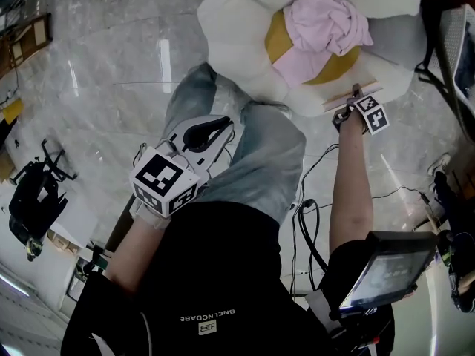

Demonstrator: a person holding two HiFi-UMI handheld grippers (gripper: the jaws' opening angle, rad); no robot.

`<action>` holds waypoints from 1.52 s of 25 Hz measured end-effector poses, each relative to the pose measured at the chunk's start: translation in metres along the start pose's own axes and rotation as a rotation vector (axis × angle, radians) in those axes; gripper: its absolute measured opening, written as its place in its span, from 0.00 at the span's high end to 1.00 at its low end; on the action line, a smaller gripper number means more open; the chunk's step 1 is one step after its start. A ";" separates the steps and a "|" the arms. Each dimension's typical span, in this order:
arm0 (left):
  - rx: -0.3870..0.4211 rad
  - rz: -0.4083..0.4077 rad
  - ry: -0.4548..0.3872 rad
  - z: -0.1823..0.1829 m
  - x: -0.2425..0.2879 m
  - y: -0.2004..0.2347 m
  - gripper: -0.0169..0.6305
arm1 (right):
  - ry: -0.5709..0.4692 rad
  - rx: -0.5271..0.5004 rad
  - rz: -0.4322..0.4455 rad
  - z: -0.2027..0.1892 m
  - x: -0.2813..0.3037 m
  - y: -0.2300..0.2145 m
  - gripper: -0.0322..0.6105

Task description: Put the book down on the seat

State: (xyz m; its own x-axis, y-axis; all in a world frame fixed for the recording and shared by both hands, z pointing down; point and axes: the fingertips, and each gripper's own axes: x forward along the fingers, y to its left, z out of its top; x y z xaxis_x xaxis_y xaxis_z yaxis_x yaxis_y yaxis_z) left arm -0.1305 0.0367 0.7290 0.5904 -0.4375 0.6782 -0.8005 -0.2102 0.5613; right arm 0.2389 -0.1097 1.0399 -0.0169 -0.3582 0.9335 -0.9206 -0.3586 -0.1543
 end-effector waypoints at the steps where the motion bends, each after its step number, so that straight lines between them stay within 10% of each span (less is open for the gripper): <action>1: -0.005 0.001 -0.002 -0.002 -0.001 0.001 0.95 | 0.003 -0.009 0.003 -0.001 0.002 0.004 0.60; 19: -0.068 0.035 -0.033 -0.021 -0.030 0.037 0.95 | 0.050 -0.075 0.012 -0.026 0.022 0.057 0.59; 38: -0.020 -0.068 -0.075 0.041 -0.061 0.013 0.95 | 0.144 -0.092 0.167 -0.031 -0.069 0.127 0.59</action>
State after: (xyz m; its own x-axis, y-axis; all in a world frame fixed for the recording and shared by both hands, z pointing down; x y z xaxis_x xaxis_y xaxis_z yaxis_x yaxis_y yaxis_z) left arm -0.1814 0.0253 0.6756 0.6335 -0.4869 0.6013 -0.7561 -0.2248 0.6146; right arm 0.1109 -0.1034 0.9660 -0.2211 -0.2766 0.9352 -0.9320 -0.2224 -0.2861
